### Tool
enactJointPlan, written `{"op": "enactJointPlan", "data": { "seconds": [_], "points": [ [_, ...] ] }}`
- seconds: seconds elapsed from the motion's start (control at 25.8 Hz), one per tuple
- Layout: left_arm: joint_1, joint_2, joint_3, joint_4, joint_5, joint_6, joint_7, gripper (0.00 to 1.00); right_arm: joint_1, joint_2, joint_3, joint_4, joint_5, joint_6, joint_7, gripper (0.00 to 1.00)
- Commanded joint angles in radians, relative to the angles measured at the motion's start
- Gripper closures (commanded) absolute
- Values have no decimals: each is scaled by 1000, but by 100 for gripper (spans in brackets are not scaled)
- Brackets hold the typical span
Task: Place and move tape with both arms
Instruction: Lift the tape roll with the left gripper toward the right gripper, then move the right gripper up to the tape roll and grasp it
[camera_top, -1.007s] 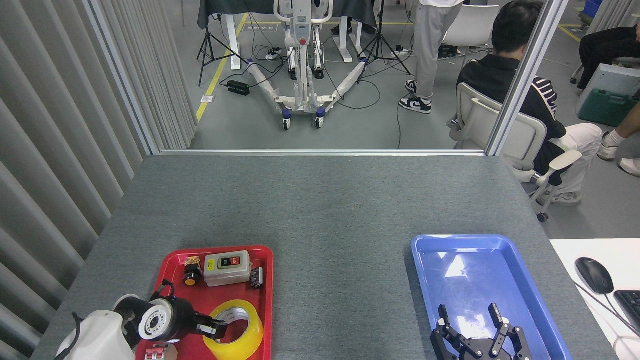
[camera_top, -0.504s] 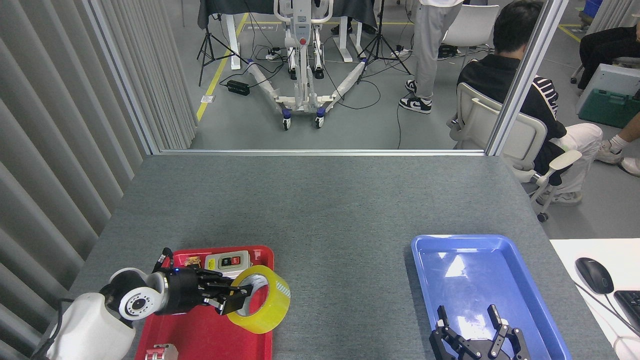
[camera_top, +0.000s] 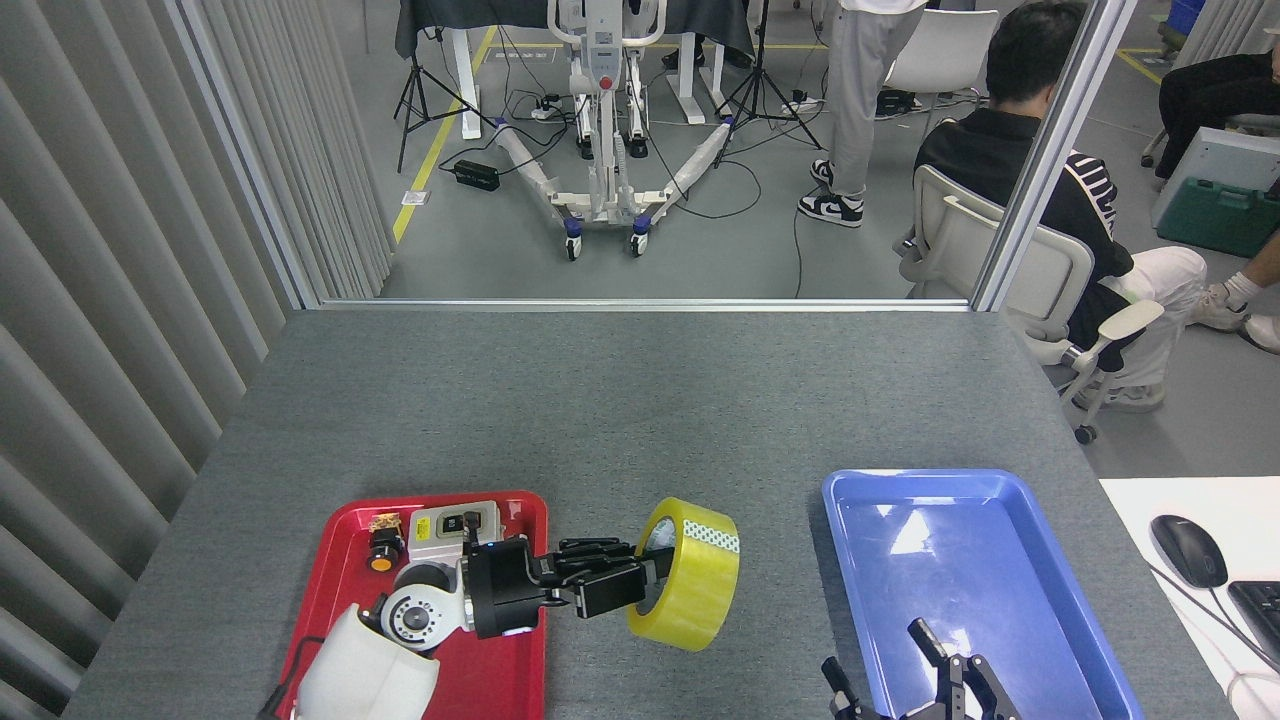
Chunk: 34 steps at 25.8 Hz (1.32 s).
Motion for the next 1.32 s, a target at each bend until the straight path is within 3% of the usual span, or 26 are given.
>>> {"op": "enactJointPlan", "data": {
  "seconds": [0.0,0.23,0.74,0.93,1.28],
  "points": [
    [4,-78,0,71,15,-3,-5,100,23,-3,-48,-2,-3,-224,-54,0],
    [4,-86,20,92,18,-3,-5,100,23,-6,-48,-25,-3,-357,-80,0],
    [29,-92,11,98,23,-3,-16,100,-19,-4,-1,-51,0,-362,-74,0],
    [37,-95,5,98,25,-3,-16,100,-66,-4,85,-51,3,-334,-67,0],
    [44,-93,3,100,20,-3,-18,100,-65,4,123,-50,18,-334,-37,2]
  ]
}}
